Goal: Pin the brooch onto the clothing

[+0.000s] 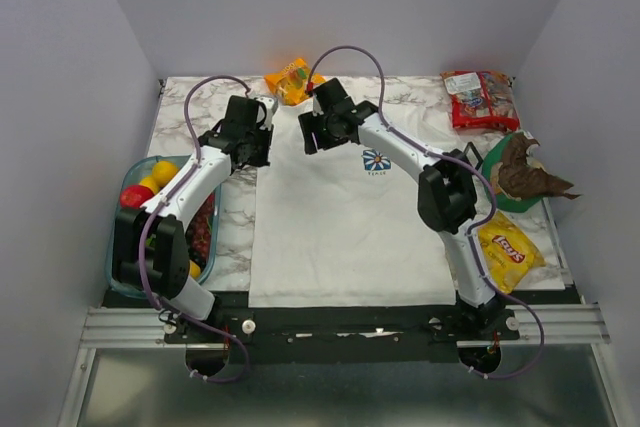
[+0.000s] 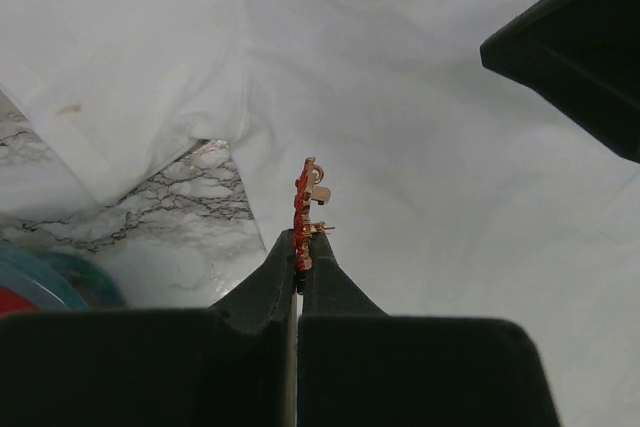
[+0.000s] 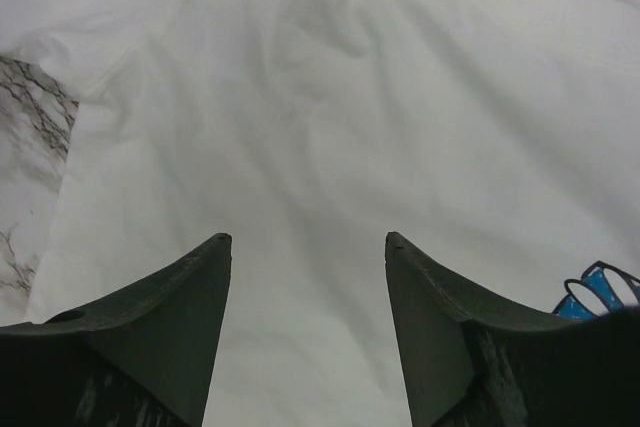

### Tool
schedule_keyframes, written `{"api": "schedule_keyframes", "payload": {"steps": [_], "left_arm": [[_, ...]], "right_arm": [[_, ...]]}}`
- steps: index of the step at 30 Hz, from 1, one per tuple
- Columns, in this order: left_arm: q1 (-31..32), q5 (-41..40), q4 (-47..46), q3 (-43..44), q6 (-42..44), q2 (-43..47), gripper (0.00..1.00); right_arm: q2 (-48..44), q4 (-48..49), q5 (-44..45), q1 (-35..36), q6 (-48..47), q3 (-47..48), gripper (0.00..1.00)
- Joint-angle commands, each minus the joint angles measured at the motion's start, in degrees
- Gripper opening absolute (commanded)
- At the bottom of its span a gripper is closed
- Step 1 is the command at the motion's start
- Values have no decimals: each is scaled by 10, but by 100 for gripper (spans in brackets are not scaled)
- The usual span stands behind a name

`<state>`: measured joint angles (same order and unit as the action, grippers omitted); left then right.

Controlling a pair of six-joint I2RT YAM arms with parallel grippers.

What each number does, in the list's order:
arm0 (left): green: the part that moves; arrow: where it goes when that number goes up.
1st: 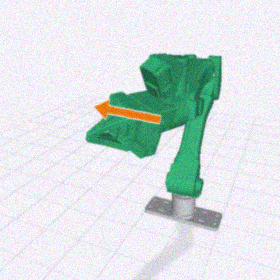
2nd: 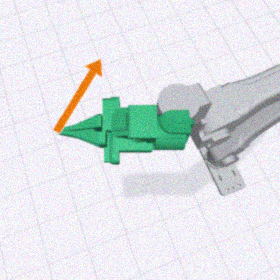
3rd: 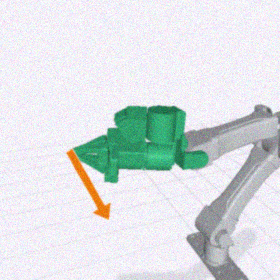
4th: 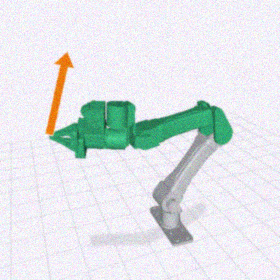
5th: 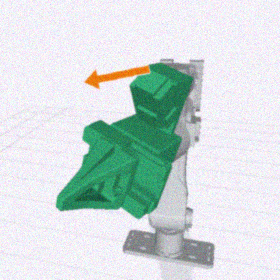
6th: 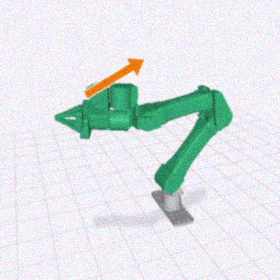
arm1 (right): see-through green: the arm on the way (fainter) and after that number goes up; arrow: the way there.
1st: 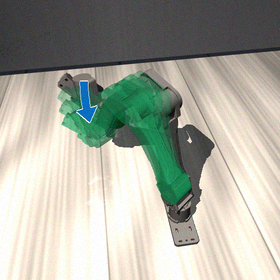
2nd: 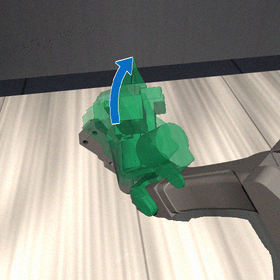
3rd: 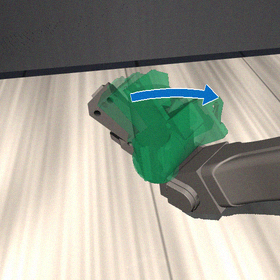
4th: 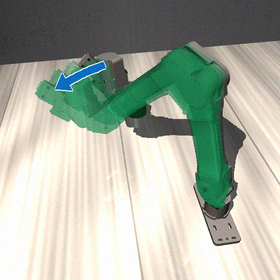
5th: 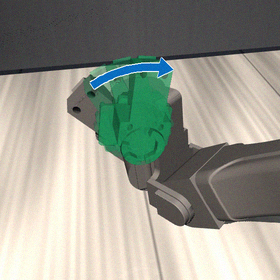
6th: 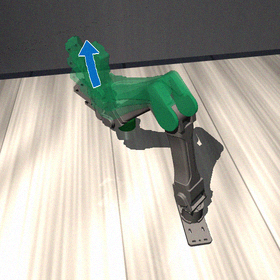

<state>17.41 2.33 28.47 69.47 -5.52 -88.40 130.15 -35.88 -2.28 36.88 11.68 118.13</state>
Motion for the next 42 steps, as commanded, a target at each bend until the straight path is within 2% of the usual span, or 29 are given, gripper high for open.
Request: {"api": "schedule_keyframes", "payload": {"steps": [1, 11, 19, 26, 34, 38, 41, 42], "left_arm": [[-18, 57, -17, 14, -22, -3, 0], [-52, 107, -65, -9, -67, 4, 0], [-69, 138, -142, -45, -159, 31, 0], [-69, 112, -282, -130, -260, 66, 0], [-69, 127, -373, -163, -293, 46, 0], [-69, 135, -408, -173, -298, 30, 0], [-69, 137, -437, -187, -310, 17, 0], [-69, 137, -445, -191, -314, 16, 0]], "right_arm": [[24, -24, -4, 9, -2, 11, 69], [77, -62, 18, 21, 7, 54, 60], [91, -82, 35, 34, 21, 63, 57], [110, -103, 47, 34, 35, 71, 53], [114, -96, 55, 34, 46, 67, 50], [117, -82, 42, 34, 50, 66, 44], [120, -75, 32, 34, 53, 65, 37], [120, -75, 28, 35, 54, 65, 32]]}}
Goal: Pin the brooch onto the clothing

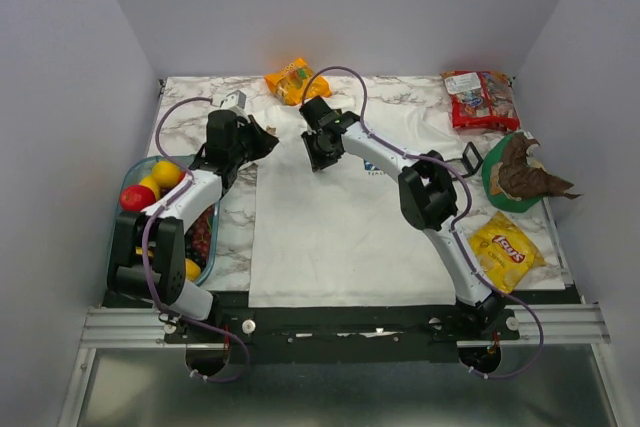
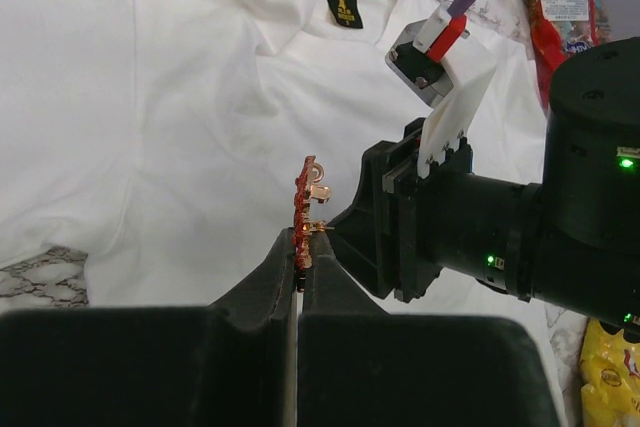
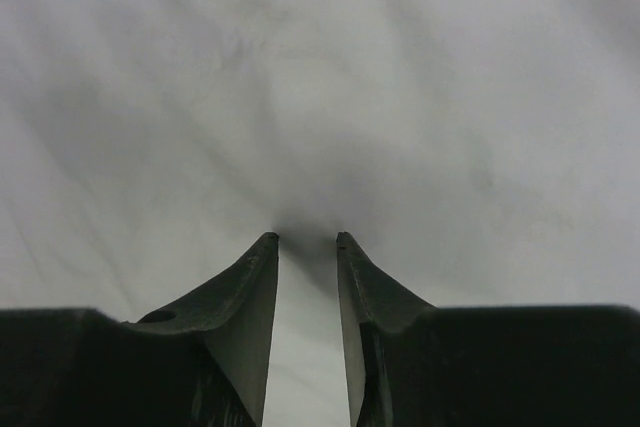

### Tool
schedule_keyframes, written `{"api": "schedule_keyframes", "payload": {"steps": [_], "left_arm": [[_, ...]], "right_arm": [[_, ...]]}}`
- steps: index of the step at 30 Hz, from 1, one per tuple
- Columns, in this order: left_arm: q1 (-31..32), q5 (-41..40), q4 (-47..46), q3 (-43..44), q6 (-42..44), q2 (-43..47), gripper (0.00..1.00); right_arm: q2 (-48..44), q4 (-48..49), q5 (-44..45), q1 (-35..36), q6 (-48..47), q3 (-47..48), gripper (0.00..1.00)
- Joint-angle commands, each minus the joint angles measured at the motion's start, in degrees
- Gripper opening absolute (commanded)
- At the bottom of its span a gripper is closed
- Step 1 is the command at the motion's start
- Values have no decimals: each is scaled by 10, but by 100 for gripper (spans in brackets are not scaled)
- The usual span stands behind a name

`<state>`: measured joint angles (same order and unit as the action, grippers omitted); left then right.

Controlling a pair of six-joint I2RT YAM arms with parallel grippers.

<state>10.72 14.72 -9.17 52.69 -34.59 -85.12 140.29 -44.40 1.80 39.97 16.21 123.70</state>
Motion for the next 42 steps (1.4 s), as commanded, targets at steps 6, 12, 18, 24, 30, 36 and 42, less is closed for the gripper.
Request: {"api": "schedule_keyframes", "payload": {"steps": [6, 12, 18, 24, 30, 36, 42], "left_arm": [[-2, 28, -160, -63, -64, -50, 0], [-2, 49, -239, -80, -94, -87, 0], [-1, 36, -254, -90, -95, -99, 0], [3, 38, -266, -101, -104, -106, 0], [9, 32, -260, -102, -120, -102, 0], [11, 34, -273, -106, -133, -116, 0], [14, 25, -275, -119, -136, -111, 0]], "right_arm": [[9, 28, -48, 2, 23, -10, 1], [-20, 48, -59, -2, 48, -39, 1], [-51, 72, -59, -5, 65, -67, 1], [-70, 74, -57, -7, 67, -72, 1], [-85, 85, -55, -8, 73, -94, 1], [-104, 106, -68, -12, 76, -116, 2], [-91, 101, -48, -13, 36, -103, 51]]}}
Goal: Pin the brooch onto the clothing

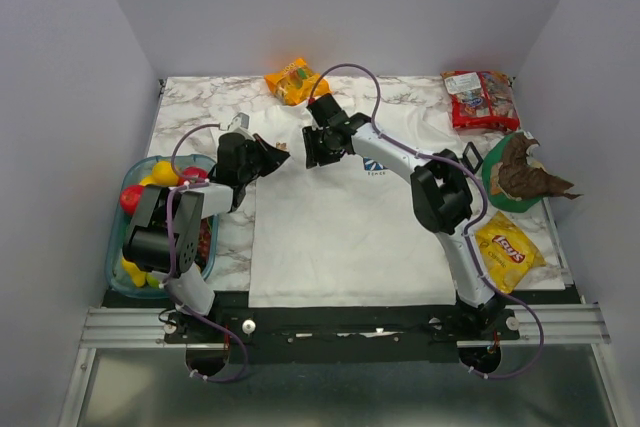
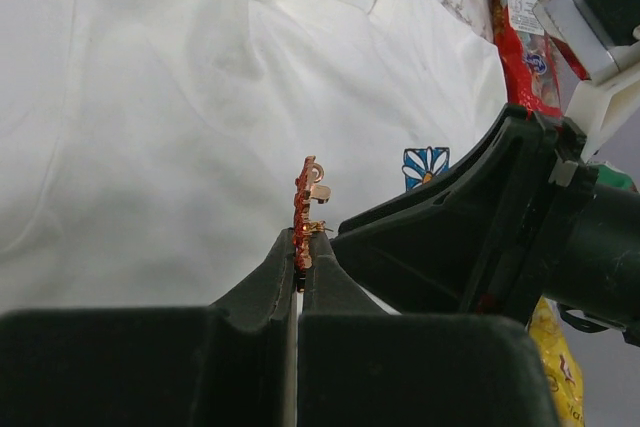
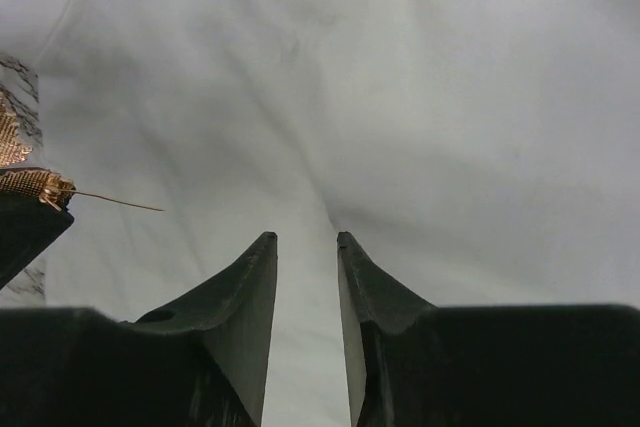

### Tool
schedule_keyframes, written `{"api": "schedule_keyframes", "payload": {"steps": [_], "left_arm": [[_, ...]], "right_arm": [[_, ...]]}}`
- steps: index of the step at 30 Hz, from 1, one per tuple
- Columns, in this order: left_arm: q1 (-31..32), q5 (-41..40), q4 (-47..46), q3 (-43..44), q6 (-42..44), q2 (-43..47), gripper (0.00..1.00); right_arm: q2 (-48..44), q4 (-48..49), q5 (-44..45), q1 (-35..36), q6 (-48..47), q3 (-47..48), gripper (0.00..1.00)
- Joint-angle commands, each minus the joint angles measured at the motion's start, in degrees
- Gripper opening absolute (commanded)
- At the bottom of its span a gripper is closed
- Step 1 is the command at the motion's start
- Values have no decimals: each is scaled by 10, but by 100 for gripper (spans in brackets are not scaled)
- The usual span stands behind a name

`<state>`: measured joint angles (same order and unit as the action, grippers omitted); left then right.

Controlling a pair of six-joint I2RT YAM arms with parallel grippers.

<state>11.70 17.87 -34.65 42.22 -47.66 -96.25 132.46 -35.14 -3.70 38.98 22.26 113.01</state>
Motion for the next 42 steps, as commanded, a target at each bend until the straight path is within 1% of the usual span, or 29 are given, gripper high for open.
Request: {"api": "schedule_keyframes", "payload": {"steps": [1, 3, 4, 8, 11, 17, 18, 22, 26, 31, 32, 33, 38, 39, 40, 41, 42], "left_arm": [[4, -7, -19, -15, -5, 2, 0], [4, -9, -15, -16, -2, 7, 0], [4, -9, -14, -16, -2, 9, 0], [4, -14, -6, -16, 3, 20, 0], [4, -20, -1, -19, 7, 29, 0], [4, -29, 9, -21, 13, 46, 0], [4, -29, 10, -21, 13, 47, 0], [4, -30, 10, -21, 14, 48, 0], [4, -29, 9, -22, 13, 50, 0], [4, -30, 7, -25, 13, 48, 0], [4, -30, 5, -24, 13, 48, 0], [4, -31, 4, -25, 13, 47, 0], [4, -28, -8, -28, 11, 42, 0], [4, -28, -12, -28, 11, 40, 0], [4, -26, -17, -30, 11, 39, 0], [4, -23, -30, -30, 8, 36, 0], [4, -21, -37, -33, 6, 28, 0]], "right_arm": [[-8, 4, 12, -2, -30, 5, 54], [-1, -3, 23, -2, -32, 14, 58], [6, -7, 26, -2, -36, 16, 59], [21, -12, 34, 2, -42, 22, 59], [34, -20, 66, 8, -44, 31, 59], [55, -40, 106, 16, -42, 53, 54], [63, -42, 109, 18, -43, 56, 52], [76, -57, 129, 28, -48, 70, 50], [88, -77, 168, 36, -43, 79, 48], [88, -80, 173, 40, -39, 83, 41], [91, -82, 172, 40, -39, 85, 38], [92, -83, 170, 40, -39, 86, 32], [101, -92, 148, 41, -38, 105, 15], [103, -93, 144, 40, -35, 106, 8], [104, -94, 140, 39, -28, 107, 3], [104, -94, 134, 40, -24, 107, 1], [104, -94, 131, 38, -20, 106, 1]]}}
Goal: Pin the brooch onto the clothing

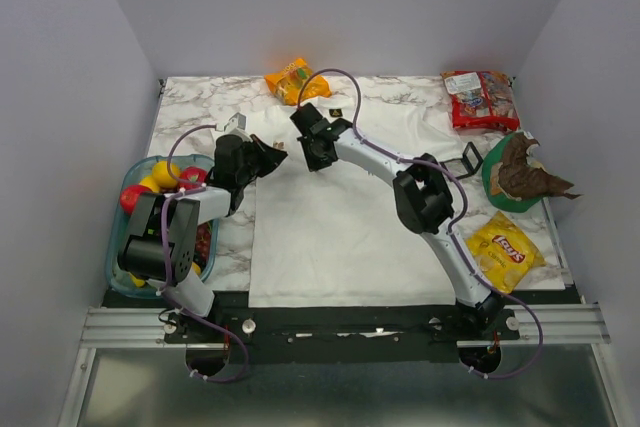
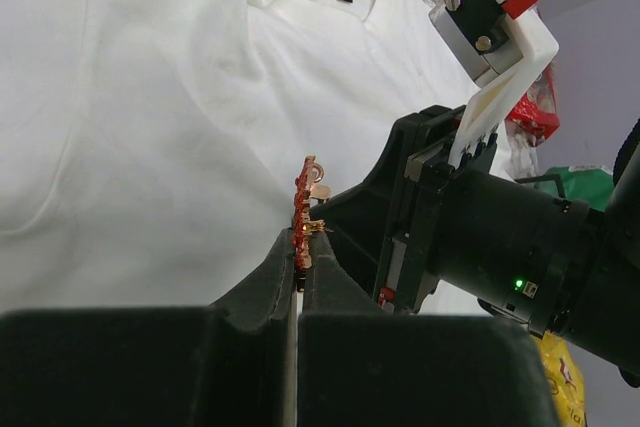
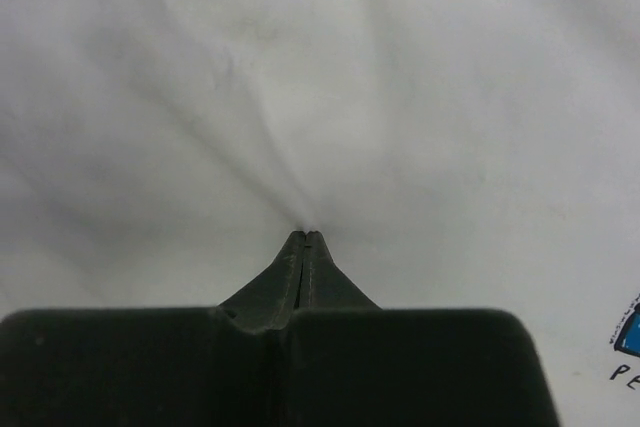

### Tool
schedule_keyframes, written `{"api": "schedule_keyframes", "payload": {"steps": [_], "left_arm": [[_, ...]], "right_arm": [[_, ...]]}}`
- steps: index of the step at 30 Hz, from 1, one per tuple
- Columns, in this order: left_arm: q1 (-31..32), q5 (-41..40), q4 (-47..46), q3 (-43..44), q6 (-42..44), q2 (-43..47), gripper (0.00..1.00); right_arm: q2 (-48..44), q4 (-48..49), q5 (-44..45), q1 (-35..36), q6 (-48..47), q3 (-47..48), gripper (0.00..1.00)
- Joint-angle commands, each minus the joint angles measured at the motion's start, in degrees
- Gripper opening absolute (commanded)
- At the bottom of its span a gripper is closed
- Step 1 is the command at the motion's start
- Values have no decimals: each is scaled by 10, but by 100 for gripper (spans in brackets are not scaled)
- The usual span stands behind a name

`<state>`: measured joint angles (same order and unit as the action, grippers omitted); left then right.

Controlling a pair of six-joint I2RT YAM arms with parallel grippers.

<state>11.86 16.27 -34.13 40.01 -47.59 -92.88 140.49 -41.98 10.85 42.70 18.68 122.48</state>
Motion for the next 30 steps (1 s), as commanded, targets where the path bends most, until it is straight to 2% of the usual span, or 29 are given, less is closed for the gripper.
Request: {"api": "schedule_keyframes", "payload": {"steps": [1, 10, 30], "left_arm": [[3, -2, -50, -10, 4, -10, 0], [4, 4, -117, -13, -18, -54, 0], [21, 0, -229, -19, -78, -139, 0]], "right_arm": [[19, -25, -16, -1, 28, 10, 1], [-74, 94, -105, -31, 87, -100, 1], [-110, 153, -186, -46, 145, -145, 1]]}}
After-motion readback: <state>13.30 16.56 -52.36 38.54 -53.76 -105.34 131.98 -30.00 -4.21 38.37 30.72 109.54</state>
